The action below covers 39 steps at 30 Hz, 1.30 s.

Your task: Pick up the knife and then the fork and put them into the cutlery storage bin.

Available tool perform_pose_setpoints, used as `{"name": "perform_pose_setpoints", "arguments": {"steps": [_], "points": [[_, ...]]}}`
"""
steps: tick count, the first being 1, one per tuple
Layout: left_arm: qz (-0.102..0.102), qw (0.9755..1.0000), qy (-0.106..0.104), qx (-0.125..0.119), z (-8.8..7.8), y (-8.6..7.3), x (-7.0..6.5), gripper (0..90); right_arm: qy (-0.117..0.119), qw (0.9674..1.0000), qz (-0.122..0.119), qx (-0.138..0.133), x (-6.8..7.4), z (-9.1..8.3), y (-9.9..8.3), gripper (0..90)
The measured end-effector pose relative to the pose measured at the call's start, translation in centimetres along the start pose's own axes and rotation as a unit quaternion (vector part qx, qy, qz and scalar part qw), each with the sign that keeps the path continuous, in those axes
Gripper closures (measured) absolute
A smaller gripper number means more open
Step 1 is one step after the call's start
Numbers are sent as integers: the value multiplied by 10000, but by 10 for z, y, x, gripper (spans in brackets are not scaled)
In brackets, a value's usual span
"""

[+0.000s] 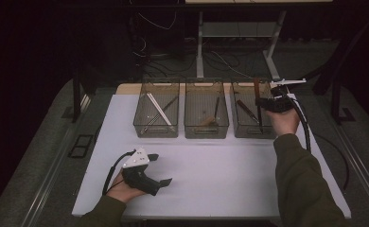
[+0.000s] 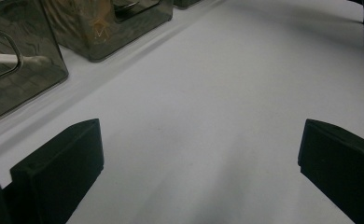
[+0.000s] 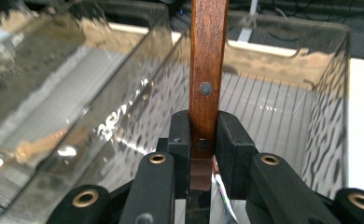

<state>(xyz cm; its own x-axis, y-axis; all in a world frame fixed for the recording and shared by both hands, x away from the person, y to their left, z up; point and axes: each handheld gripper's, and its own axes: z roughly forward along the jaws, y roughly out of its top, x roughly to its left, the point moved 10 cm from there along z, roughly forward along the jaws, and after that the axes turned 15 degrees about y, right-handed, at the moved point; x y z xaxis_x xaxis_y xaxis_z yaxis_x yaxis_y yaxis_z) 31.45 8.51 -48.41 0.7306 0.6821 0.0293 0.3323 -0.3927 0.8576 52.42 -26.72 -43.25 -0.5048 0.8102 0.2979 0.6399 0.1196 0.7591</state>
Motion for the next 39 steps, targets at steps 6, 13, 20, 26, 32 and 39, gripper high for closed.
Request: {"name": "perform_pose_setpoints", "arguments": {"steps": [6, 13, 20, 26, 32, 39], "points": [[14, 10000, -6, -9, 0, 0, -1, 0, -37, 9996, -14, 270, -4, 7, -9, 771], [24, 10000, -16, 21, 0, 0, -1, 0, -53, 9992, 39, 400, -7, 13, -12, 770], [24, 10000, -35, 35, 1, -1, -2, 0, -85, 9988, 28, 480, -8, 20, -14, 724], [14, 10000, -33, 4, 1, 0, -1, 0, -142, 9987, -44, 482, -8, 20, -14, 591], [25, 10000, -21, 20, 1, -1, -1, 0, 132, 9987, -69, 490, -2, 15, -14, 465], [41, 10000, -9, 41, 1, -1, -1, 0, 427, 9982, -176, 389, 12, 5, -13, 311]]}}
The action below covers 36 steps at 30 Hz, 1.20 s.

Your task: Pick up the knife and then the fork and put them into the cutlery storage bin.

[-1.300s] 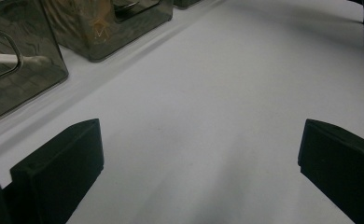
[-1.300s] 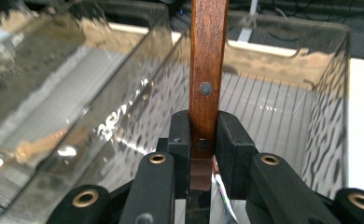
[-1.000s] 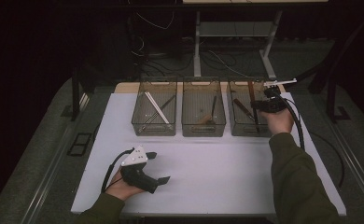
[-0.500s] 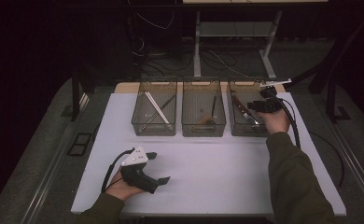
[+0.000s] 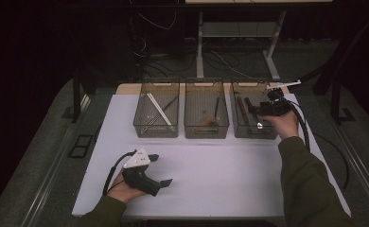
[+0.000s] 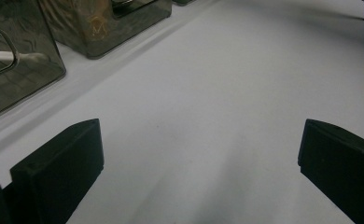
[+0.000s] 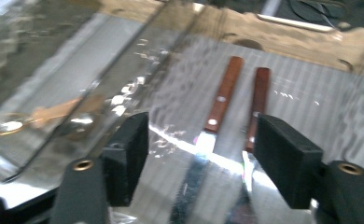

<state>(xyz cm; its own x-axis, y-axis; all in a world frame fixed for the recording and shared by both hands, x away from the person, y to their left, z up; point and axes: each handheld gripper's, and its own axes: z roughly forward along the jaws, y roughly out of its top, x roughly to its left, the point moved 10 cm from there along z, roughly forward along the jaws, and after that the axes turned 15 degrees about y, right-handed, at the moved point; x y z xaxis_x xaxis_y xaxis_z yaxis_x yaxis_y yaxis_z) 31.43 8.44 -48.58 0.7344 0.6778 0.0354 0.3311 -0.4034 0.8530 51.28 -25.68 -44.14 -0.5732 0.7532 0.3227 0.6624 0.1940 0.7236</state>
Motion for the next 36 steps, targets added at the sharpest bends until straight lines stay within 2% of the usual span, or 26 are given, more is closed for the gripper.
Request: {"name": "perform_pose_setpoints", "arguments": {"steps": [5, 12, 18, 22, 26, 30, 33, 36], "points": [[-22, 10000, 28, 9, 1, 0, 1, 0, 327, 9992, -183, -151, 16, -7, -1, 206], [-88, 9999, 71, 42, 1, -1, 3, 0, 575, 9974, -370, -215, 32, -12, -11, 200], [-102, 9999, 94, 6, 0, -1, 1, 0, 590, 9961, -623, -181, 47, -15, -26, 197], [-80, 9999, 71, 24, 1, -1, 1, 0, 423, 9958, -796, -177, 55, -16, -36, 197], [-102, 9999, 65, 25, 1, -1, 2, 0, 406, 9959, -778, -217, 61, -18, -47, 197], [-34, 10000, 56, 36, 0, -2, 1, 0, 420, 9950, -864, -288, 68, -19, -58, 177], [-7, 10000, 50, 57, 0, -2, 1, 0, 311, 9945, -957, -280, 70, -21, -64, 169], [-24, 10000, 42, 12, -1, -1, 0, 0, 336, 9937, -980, -421, 76, -26, -70, 169]]}}
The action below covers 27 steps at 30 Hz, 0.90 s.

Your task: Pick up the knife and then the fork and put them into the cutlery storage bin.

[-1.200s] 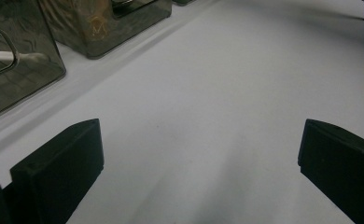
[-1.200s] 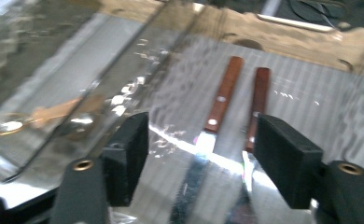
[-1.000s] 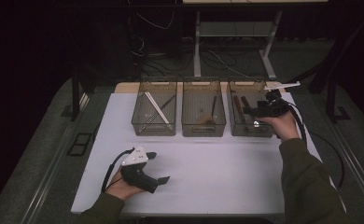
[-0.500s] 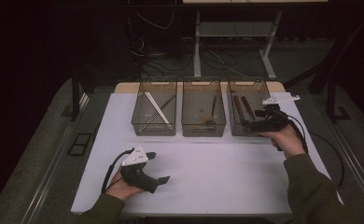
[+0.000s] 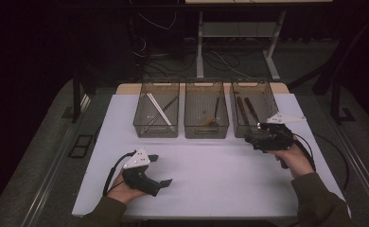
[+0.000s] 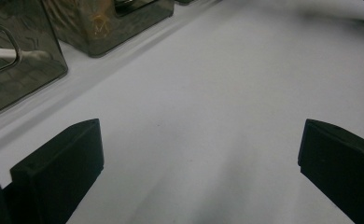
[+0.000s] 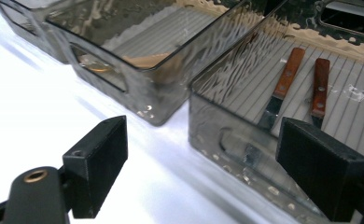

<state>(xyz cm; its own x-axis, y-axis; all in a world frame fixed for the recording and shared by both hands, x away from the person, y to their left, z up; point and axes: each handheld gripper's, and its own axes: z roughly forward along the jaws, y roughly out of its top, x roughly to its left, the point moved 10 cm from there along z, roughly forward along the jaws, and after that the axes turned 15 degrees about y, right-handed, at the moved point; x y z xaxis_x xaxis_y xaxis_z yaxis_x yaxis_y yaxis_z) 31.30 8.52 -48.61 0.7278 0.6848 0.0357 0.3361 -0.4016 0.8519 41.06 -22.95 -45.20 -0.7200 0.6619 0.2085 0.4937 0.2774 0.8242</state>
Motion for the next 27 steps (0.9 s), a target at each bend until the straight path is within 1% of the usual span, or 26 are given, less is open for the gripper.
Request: {"name": "perform_pose_setpoints", "arguments": {"steps": [2, 7, 10, 13, 15, 17, 23, 27], "points": [[8, 10000, -7, 15, 0, 0, 0, 0, 78, 10000, -21, -32, 5, -3, -4, 168], [24, 10000, -15, 15, 0, 0, -1, 0, 190, 9997, -44, -113, 14, -10, -15, 168], [25, 10000, -7, 19, 0, 0, -1, 0, 205, 9996, -73, -200, 19, -14, -21, 168], [13, 10000, -7, 16, 0, 0, -1, 0, 307, 9992, -69, -229, 25, -17, -29, 169], [9, 10000, -7, 21, 0, 0, -1, 0, 333, 9991, -120, -238, 28, -19, -34, 168], [6, 10000, -14, 10, 0, 0, -1, 0, 392, 9987, -119, -305, 33, -21, -38, 168], [12, 10000, -17, 6, 0, 0, -2, 0, 525, 9982, -173, -217, 45, -23, -54, 168], [4, 10000, -21, 8, -1, 0, -2, 0, 642, 9976, -100, -249, 50, -25, -63, 168]]}}
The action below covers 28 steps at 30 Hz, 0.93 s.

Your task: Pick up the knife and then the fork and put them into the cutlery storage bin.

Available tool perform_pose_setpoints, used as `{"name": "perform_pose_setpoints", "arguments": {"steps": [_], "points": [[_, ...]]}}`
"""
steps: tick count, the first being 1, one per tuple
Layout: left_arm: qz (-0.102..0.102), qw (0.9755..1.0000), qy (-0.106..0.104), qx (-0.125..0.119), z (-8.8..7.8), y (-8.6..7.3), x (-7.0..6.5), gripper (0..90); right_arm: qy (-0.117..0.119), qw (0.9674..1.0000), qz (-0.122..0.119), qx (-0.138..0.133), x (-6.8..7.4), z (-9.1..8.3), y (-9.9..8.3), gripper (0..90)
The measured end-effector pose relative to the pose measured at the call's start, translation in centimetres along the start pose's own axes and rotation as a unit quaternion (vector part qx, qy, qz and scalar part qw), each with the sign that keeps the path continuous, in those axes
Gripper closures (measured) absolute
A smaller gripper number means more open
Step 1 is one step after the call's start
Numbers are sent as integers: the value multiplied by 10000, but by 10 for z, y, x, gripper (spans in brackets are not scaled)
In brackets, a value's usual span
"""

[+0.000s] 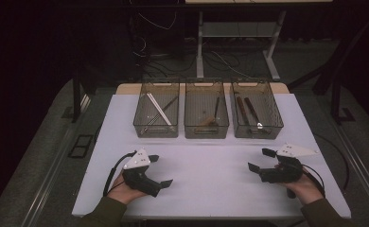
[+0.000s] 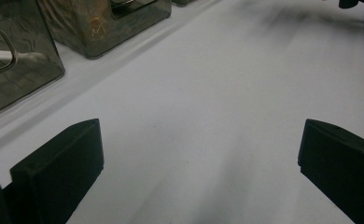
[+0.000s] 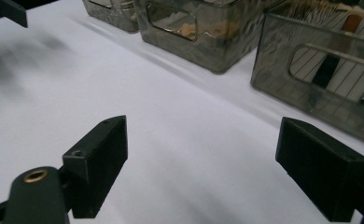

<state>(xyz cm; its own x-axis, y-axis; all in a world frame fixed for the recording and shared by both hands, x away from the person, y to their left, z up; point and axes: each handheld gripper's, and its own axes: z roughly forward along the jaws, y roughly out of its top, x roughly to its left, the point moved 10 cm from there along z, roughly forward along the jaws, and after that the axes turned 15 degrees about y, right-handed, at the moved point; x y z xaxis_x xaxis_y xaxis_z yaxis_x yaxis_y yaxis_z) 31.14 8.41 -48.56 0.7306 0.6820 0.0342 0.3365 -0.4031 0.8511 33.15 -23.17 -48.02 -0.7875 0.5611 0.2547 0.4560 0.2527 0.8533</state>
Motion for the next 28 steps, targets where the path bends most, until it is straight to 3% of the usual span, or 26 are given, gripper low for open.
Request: {"name": "perform_pose_setpoints", "arguments": {"steps": [10, 17, 28], "points": [[13, 10000, -25, 0, 0, 0, -1, 0, 127, 9999, 8, 0, 9, -3, -12, 168], [17, 10000, -21, 11, 0, 0, -1, 0, 162, 9997, -29, 195, 12, 0, -23, 168], [14, 10000, -25, 30, 0, -1, -1, 0, 159, 9997, -7, 211, 10, 0, -24, 168]]}}
